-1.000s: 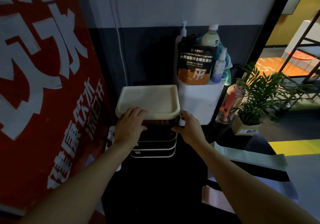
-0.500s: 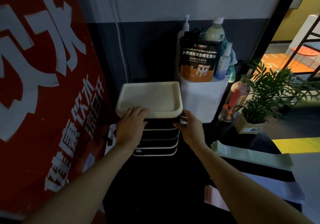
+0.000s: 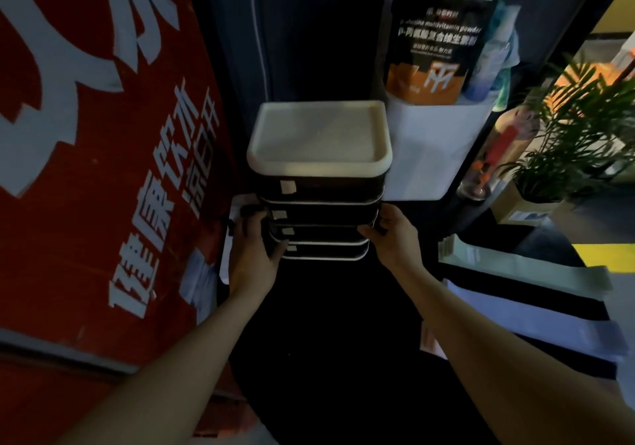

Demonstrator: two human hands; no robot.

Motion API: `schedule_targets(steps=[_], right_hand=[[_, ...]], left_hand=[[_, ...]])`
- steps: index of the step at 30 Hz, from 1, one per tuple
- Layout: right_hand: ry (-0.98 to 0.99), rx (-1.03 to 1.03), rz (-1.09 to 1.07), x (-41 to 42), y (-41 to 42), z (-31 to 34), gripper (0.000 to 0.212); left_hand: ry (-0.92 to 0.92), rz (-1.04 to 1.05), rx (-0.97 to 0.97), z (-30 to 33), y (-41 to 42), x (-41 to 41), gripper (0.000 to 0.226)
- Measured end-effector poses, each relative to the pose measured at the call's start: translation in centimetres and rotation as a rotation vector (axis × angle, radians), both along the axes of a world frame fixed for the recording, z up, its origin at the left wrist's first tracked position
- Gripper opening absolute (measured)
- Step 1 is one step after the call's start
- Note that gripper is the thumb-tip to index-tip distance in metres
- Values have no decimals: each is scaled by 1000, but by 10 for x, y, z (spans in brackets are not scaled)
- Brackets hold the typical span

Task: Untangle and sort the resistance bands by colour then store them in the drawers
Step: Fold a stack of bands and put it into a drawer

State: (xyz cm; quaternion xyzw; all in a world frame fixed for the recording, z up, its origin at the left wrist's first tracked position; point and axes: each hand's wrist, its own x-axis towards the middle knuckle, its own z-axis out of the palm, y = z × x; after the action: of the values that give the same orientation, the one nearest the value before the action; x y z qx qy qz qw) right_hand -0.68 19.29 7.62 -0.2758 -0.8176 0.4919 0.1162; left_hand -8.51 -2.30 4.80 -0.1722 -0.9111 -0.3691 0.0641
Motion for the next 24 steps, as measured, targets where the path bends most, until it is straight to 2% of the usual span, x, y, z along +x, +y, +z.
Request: schedule_targets(steps=[4,7,12,18,24], right_hand=[[41,12,-17,-10,-6,-11,59],[75,-13,-17,-15,-12,-16,65],[119,-65,-60,-10,-23,-23,68],[77,-84,-147,14,-37,-24,63],[82,-50,-202,38,-51,-24,53]], left_hand=[[-153,103,209,-8,14,-16,74],[-254,71,322,-8,26,-25,80],[-275,97,440,-13,25,-19,70],[-296,120,551,-2,12,12,59],[-296,170,531,5,-5,43,55]])
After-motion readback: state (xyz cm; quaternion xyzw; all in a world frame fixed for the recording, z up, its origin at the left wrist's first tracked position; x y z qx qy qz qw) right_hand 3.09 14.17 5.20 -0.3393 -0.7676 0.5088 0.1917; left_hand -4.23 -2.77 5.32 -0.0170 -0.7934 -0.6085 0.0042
